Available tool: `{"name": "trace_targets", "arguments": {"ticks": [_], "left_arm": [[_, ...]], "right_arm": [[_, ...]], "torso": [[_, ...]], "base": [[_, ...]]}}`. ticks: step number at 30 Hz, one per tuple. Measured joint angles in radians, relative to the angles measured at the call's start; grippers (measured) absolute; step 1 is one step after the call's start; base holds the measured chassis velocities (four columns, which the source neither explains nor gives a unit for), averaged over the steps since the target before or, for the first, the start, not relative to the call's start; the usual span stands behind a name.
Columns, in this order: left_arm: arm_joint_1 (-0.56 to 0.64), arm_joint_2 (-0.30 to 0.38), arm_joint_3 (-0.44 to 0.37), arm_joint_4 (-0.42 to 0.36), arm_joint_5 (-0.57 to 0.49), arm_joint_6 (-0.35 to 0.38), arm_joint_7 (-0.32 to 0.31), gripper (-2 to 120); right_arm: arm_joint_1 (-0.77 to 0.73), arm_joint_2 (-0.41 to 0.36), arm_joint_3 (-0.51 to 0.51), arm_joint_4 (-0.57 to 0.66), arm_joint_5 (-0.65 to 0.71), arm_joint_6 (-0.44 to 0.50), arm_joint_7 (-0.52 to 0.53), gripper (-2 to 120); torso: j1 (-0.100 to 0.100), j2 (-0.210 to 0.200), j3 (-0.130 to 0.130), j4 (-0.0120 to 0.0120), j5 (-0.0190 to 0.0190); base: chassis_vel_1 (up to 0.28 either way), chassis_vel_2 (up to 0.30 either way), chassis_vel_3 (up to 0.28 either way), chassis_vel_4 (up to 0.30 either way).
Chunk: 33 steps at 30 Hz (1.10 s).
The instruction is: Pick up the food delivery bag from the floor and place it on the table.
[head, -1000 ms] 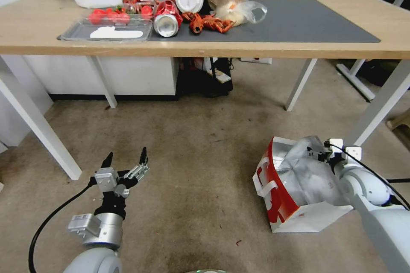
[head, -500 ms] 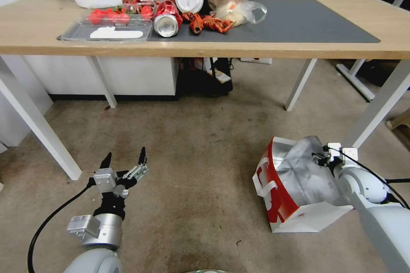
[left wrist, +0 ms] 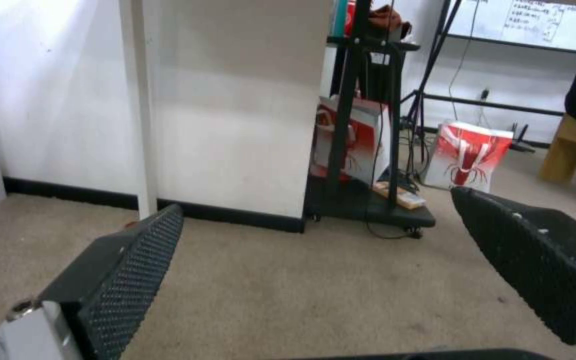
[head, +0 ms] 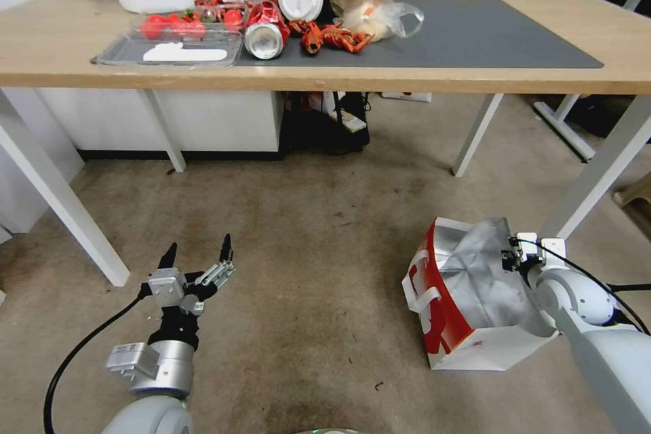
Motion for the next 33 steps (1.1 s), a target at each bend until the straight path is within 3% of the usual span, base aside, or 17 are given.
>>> {"name": "trace_targets", "arguments": {"ticks": [10, 18, 20, 22, 30, 32, 33], "left_arm": [[0.0, 0.0, 0.001, 0.002, 0.0, -0.002, -0.001, 100], [-0.005, 0.0, 0.005, 0.006, 0.0, -0.002, -0.001, 100], [-0.005, 0.0, 0.007, 0.008, 0.0, -0.002, -0.001, 100], [-0.005, 0.001, 0.007, 0.008, 0.0, -0.002, -0.001, 100], [-0.005, 0.005, 0.003, 0.008, 0.0, -0.005, -0.001, 100], [-0.006, 0.006, 0.002, 0.007, 0.0, -0.005, -0.001, 100], [-0.006, 0.006, 0.002, 0.007, 0.0, -0.005, -0.001, 100]], "right_arm": [[-0.07, -0.04, 0.05, 0.062, 0.04, 0.037, -0.1, 0], [-0.18, -0.134, 0.122, 0.255, 0.134, 0.044, -0.236, 0], [-0.213, -0.182, 0.143, 0.358, 0.196, 0.053, -0.339, 0], [-0.217, -0.194, 0.145, 0.38, 0.21, 0.058, -0.359, 0], [-0.218, -0.291, 0.131, 0.472, 0.284, 0.157, -0.51, 0], [-0.207, -0.375, 0.124, 0.491, 0.307, 0.242, -0.622, 0], [-0.207, -0.375, 0.124, 0.491, 0.307, 0.242, -0.622, 0]], "torso": [[0.0, 0.0, 0.0, 0.0, 0.0001], [0.0, 0.0, 0.0, -0.0001, -0.0001], [0.0, 0.0, 0.0, 0.0, -0.0002], [0.0, 0.0, 0.0, -0.0001, -0.0002], [0.0, 0.0, 0.0, 0.0, 0.0001], [0.0, 0.0, 0.0, 0.0, 0.0001], [0.0, 0.0, 0.0, 0.0, 0.0001]], "base": [[0.0, 0.0, 0.0, 0.0], [0.0, 0.0, 0.0, 0.0], [0.0, 0.0, 0.0, 0.0], [0.0, 0.0, 0.0, 0.0], [0.0, 0.0, 0.0, 0.0], [0.0, 0.0, 0.0, 0.0], [0.0, 0.0, 0.0, 0.0]]}}
